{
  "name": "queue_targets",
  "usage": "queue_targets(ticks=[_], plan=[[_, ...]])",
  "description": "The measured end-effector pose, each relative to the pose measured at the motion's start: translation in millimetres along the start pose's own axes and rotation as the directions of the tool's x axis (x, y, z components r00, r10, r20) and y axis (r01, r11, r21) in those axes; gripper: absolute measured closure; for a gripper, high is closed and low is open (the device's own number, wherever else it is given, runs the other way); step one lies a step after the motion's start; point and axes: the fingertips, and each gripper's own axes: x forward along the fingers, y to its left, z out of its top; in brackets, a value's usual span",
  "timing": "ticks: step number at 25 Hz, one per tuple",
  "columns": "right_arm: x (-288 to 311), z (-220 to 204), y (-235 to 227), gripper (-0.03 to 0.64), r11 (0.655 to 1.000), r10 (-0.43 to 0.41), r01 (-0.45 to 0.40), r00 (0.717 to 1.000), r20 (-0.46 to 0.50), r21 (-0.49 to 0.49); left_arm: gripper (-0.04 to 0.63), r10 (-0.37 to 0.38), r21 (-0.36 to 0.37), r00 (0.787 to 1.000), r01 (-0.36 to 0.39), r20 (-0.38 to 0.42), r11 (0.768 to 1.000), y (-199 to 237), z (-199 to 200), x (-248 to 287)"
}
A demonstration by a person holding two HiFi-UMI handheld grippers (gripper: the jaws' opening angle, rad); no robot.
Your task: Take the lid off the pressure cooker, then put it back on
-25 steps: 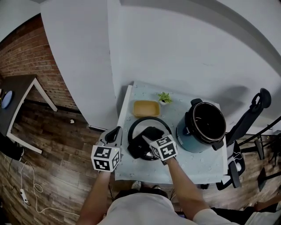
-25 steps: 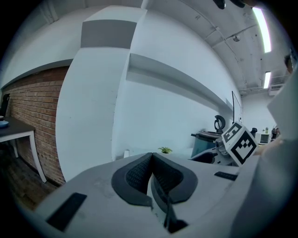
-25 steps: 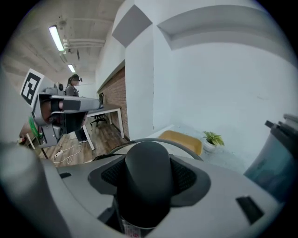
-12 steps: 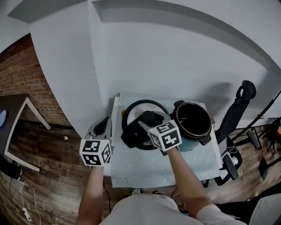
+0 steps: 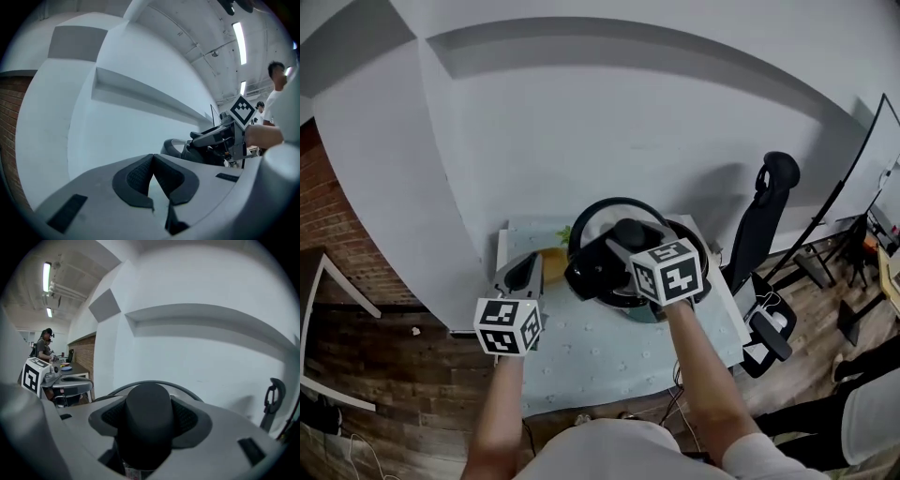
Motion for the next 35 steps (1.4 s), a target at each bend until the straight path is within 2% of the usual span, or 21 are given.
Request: queue_targets(ticks=[6, 11, 19, 27, 35], plan=[[-15, -14, -65, 0.341, 0.992, -0.12, 0.122, 0.991, -0.057, 0.032, 0.583, -0.091, -0.001, 0.996, 0.091, -0.011, 0.996, -33, -3, 37], [-18, -29, -105, 0.341, 0.979, -0.182, 0.191, 0.976, -0.116, 0.074, 0.583, -0.157, -0.002, 0.987, 0.157, -0.023, 0.988, -55, -6, 68], [-8, -60, -143, 0.341, 0.958, -0.21, 0.248, 0.949, -0.237, 0.146, 0.583, -0.239, -0.013, 0.97, 0.238, -0.048, 0.971, -76, -16, 108], [8, -80, -152, 0.341, 0.933, -0.202, 0.283, 0.923, -0.328, 0.223, 0.583, -0.278, -0.053, 0.958, 0.275, -0.072, 0.96, -79, -34, 127], [22, -90, -158, 0.341, 0.906, -0.221, 0.336, 0.895, -0.388, 0.259, 0.583, -0.304, -0.092, 0.949, 0.296, -0.084, 0.951, -78, -47, 136]])
